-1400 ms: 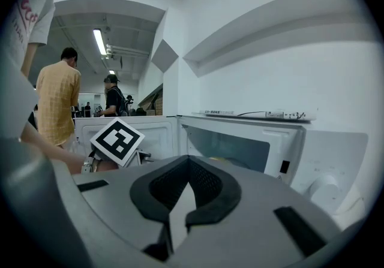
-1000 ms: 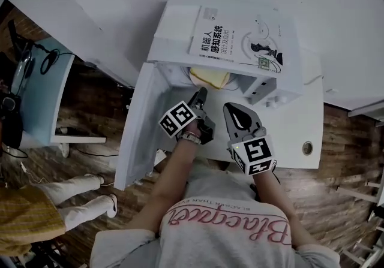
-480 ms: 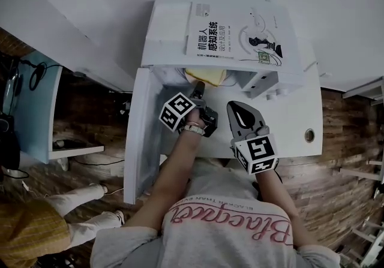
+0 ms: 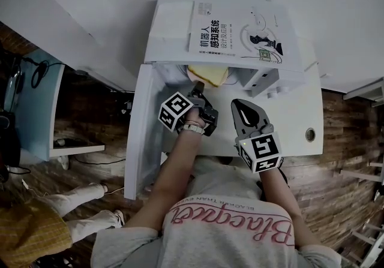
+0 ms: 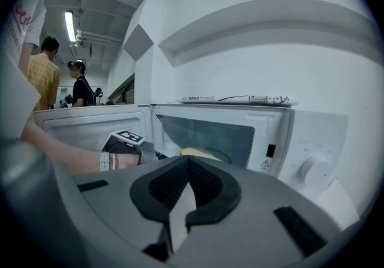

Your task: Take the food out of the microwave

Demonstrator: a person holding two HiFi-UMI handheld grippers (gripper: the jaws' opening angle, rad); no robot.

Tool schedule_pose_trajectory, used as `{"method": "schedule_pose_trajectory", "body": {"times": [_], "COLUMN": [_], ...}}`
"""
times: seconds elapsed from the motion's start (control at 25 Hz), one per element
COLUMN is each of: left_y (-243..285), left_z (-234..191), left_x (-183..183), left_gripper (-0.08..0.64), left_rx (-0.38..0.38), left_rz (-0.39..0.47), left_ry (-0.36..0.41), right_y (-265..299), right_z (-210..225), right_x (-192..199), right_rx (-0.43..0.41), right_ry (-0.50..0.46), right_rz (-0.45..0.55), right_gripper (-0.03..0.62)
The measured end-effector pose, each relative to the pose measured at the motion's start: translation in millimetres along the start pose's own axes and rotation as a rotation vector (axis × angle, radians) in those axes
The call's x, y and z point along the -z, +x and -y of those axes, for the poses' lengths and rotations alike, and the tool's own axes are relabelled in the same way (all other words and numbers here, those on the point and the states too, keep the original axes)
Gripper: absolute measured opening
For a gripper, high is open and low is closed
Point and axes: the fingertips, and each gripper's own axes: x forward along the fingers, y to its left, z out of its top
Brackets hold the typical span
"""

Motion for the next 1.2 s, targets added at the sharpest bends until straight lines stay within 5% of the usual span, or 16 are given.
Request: {"method": "schedule_pose_trajectory", "body": {"times": [1.2], "left_y": [-119], "left_z": [64], "left_x": [57], "left_gripper": [0.012], "left_rx": [0.143], "left_rz": [0.16], "left_ry": [-0.026], "right_y": [-31], "right_z": [25], "right_x": [-13], "right_rx": [-0.111], "right_ry": [-0.012], "right_rz": [0.116], "right_gripper": [0.009]}}
